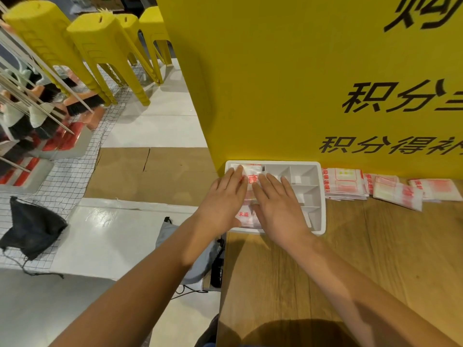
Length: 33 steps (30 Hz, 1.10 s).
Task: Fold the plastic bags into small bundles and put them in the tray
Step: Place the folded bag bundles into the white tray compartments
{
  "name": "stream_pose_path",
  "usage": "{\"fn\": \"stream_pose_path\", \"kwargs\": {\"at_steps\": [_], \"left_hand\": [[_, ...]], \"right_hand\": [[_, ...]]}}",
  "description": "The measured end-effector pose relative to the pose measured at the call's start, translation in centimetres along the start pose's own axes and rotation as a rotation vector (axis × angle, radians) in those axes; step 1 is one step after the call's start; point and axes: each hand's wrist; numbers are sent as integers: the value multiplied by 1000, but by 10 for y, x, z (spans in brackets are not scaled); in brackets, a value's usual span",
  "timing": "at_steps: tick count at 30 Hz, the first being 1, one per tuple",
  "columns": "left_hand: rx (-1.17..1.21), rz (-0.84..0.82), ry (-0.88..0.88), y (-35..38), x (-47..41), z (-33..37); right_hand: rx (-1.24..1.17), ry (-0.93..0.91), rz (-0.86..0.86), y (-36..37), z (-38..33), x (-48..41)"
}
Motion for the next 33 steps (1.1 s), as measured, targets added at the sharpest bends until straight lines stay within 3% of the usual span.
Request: {"fn": "stream_pose_path", "kwargs": {"at_steps": [12,20,33], "left_hand": [[124,299,117,24,5,3],[138,241,2,20,6,4],[267,256,64,24,1,-4]], "right_hand": [[-78,-104,-69,-6,4,12],[71,-138,-162,-10,1,2],[147,0,-223,-12,-6,-8]]}}
Point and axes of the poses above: each hand's wrist, its own x-axis away from the middle knuckle, its own y-axis out of the palm, z = x × y, and after that the axes turned 11 degrees about -z, right-handed
